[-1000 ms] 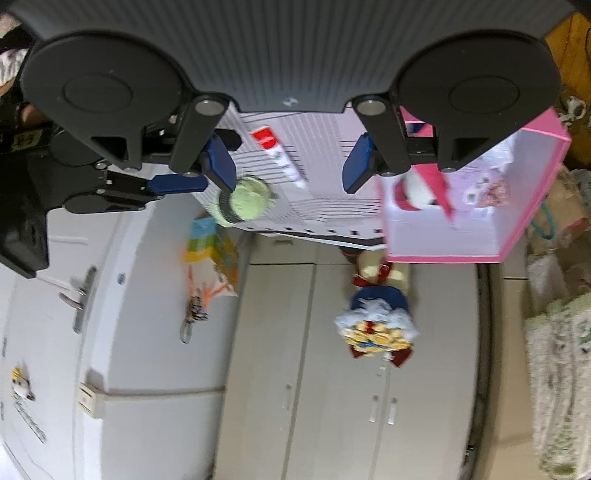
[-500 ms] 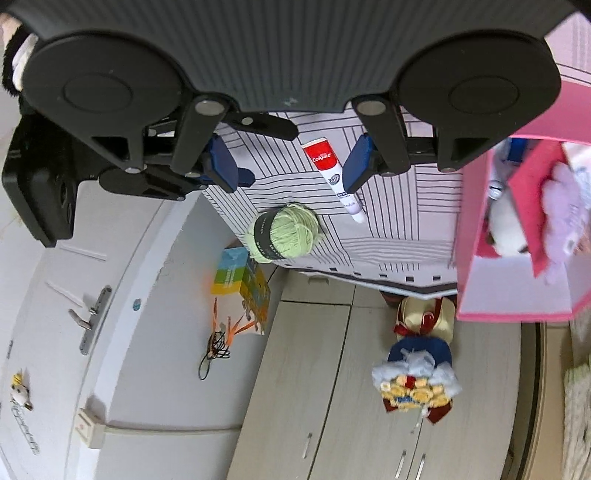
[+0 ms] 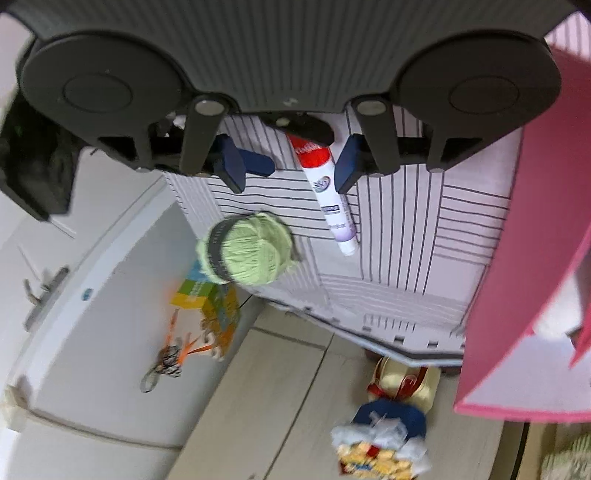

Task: Organize soft objects
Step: 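Grasp the Colgate toothpaste tube with the left tool while the right tool grasps it too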

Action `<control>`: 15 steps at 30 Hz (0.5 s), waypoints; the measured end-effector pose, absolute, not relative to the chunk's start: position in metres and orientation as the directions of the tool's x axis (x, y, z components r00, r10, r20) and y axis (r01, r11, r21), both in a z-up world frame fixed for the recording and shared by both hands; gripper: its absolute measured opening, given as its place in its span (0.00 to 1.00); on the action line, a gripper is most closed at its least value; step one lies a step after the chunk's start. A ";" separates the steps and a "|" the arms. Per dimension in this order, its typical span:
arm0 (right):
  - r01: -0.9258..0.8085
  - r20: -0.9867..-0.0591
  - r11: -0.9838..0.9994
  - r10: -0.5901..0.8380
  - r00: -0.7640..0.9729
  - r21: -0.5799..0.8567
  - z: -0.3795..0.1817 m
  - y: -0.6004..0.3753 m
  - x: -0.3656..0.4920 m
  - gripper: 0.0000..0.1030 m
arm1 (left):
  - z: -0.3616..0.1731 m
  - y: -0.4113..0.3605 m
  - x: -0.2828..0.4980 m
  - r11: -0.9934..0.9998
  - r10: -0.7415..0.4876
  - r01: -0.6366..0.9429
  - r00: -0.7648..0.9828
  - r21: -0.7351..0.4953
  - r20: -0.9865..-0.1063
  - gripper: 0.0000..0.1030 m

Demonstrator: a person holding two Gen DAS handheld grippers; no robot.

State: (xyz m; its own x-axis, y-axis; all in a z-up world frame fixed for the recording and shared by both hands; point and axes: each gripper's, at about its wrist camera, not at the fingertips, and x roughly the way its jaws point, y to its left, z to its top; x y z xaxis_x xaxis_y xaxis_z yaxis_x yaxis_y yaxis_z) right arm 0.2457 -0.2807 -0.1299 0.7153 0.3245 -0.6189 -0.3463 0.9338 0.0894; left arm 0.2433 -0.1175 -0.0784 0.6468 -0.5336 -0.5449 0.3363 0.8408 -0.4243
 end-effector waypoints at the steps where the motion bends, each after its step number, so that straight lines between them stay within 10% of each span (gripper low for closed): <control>1: -0.342 -0.621 0.936 0.316 0.717 0.081 -0.132 -0.279 0.248 0.64 | -0.082 -0.119 0.249 0.843 -0.529 0.324 0.642 -0.429 -0.555 0.48; 15: -0.317 -0.583 0.948 0.267 0.768 0.017 -0.141 -0.270 0.257 0.39 | -0.112 -0.127 0.282 0.852 -0.510 0.269 0.615 -0.449 -0.601 0.35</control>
State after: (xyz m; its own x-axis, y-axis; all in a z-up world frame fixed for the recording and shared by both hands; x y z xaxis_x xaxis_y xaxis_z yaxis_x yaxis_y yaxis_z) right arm 0.2567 -0.2698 -0.1413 0.7677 0.2671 -0.5825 -0.3168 0.9483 0.0174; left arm 0.2818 -0.1273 -0.1118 0.6151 -0.5102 -0.6011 0.2686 0.8524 -0.4486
